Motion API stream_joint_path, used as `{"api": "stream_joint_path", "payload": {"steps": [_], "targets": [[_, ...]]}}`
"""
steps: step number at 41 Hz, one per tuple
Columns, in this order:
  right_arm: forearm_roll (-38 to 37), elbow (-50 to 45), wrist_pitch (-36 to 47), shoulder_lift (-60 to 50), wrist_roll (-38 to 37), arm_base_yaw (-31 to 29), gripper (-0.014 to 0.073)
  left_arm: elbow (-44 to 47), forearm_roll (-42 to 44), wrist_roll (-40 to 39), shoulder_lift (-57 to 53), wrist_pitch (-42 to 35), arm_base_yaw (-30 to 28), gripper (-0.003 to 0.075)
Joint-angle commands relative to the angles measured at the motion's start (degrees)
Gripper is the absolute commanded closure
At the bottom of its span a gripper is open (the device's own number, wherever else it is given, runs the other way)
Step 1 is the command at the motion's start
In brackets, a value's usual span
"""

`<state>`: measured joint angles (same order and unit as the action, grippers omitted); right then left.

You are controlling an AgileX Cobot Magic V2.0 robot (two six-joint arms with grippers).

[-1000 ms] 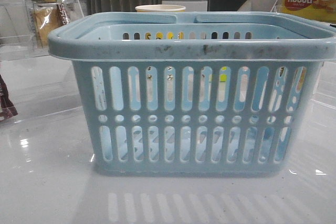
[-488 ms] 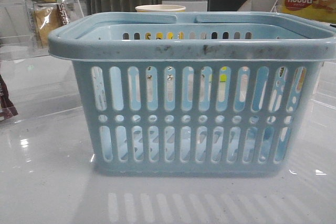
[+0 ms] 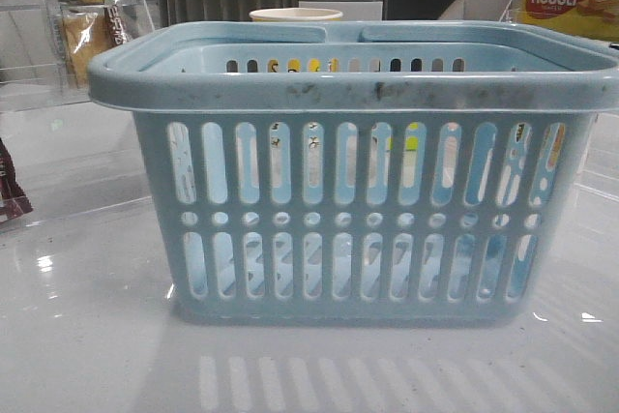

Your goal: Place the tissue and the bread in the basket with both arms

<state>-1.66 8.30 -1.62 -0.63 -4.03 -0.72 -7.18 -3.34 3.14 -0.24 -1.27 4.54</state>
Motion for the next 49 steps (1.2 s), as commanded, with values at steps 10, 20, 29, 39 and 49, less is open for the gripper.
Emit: {"api": "stream_joint_path", "payload": {"steps": [10, 20, 29, 39, 49], "targets": [[0.08, 19.42, -1.83, 11.56, 0.18, -0.18, 0.0555, -21.42, -0.20, -0.44, 11.37, 0.52, 0.33, 0.0627], [0.08, 31.96, -10.37, 23.46, 0.18, -0.18, 0.0555, -35.75, -0.20, -0.44, 24.41, 16.74, 0.33, 0.0627], [0.08, 33.86, -18.69, 31.55, 0.18, -0.18, 0.0555, -39.32, -0.20, -0.44, 31.97, 25.18, 0.33, 0.0627], [0.08, 33.74, -27.30, 39.77, 0.18, -0.18, 0.0555, -38.85, -0.20, -0.44, 37.74, 31.12, 0.33, 0.0627], [0.08, 33.74, -31.17, 46.66, 0.18, -0.18, 0.0555, -38.85, -0.69, -0.44, 41.78, 33.14, 0.33, 0.0627]]}}
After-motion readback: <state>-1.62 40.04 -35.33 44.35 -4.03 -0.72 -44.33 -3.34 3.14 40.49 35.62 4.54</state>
